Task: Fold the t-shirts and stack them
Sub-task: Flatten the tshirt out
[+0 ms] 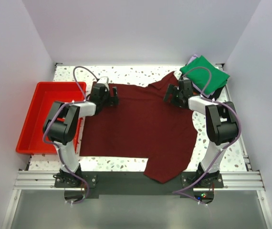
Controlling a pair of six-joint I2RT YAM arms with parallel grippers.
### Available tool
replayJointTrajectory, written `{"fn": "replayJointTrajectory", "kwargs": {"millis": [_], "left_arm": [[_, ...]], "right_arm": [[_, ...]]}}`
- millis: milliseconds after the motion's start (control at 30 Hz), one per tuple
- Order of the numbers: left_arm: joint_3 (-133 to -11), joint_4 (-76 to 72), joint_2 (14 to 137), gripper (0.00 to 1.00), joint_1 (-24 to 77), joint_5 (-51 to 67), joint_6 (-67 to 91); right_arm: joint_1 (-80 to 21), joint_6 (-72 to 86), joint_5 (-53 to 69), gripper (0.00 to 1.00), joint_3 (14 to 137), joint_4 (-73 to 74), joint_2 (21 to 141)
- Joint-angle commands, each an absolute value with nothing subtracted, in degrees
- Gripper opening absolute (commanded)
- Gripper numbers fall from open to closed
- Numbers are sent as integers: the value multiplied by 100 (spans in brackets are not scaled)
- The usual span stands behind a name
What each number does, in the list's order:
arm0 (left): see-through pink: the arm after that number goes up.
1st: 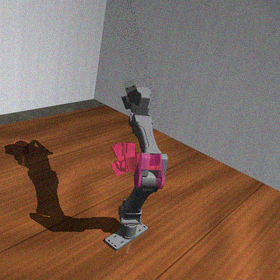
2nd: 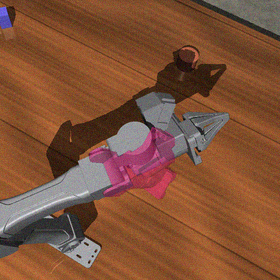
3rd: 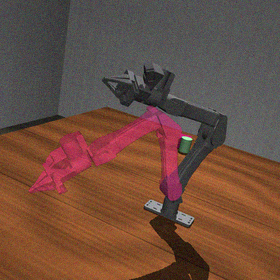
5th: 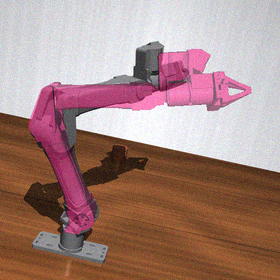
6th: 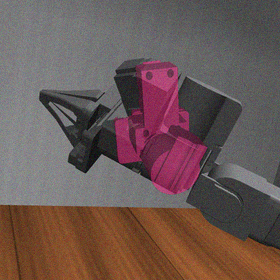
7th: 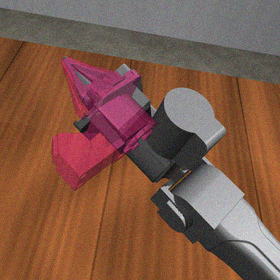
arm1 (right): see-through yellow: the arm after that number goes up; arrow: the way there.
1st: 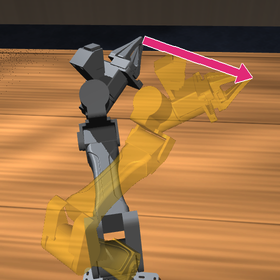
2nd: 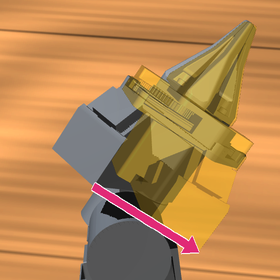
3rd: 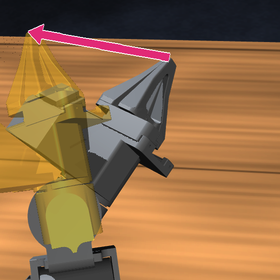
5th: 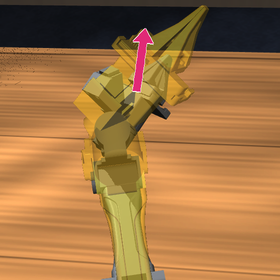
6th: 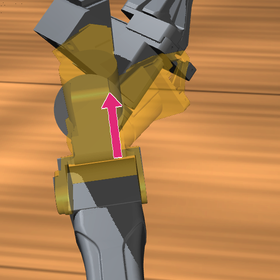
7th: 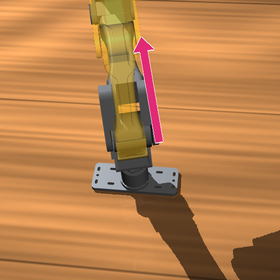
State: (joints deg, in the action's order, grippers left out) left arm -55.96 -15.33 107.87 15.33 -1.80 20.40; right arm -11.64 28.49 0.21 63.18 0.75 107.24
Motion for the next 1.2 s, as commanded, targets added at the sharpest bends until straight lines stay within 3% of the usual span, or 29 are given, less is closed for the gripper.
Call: {"fn": "replayJointTrajectory", "kwargs": {"millis": [0, 367, 567, 833, 1167], "left_arm": [[-5923, -1415, 11135, 100, 1459, -26, 2144], [-7338, -1029, 12032, 100, 1345, 88, 2057], [-7436, -1019, 11629, 100, 1362, -341, 1960], [-5892, -1616, 10092, 100, 1573, -790, 2135], [-4123, -2091, 9193, 100, 1723, -510, 2575]], "right_arm": [[-985, 2892, -9, 99, 6424, 299, 11039], [-905, 2760, 167, 98, 7355, 624, 11479], [-923, 2566, 676, 98, 7401, 431, 11110], [-1555, 2443, 273, 98, 6215, 26, 9565], [-2706, 2724, -668, 98, 4634, -104, 8754]]}}
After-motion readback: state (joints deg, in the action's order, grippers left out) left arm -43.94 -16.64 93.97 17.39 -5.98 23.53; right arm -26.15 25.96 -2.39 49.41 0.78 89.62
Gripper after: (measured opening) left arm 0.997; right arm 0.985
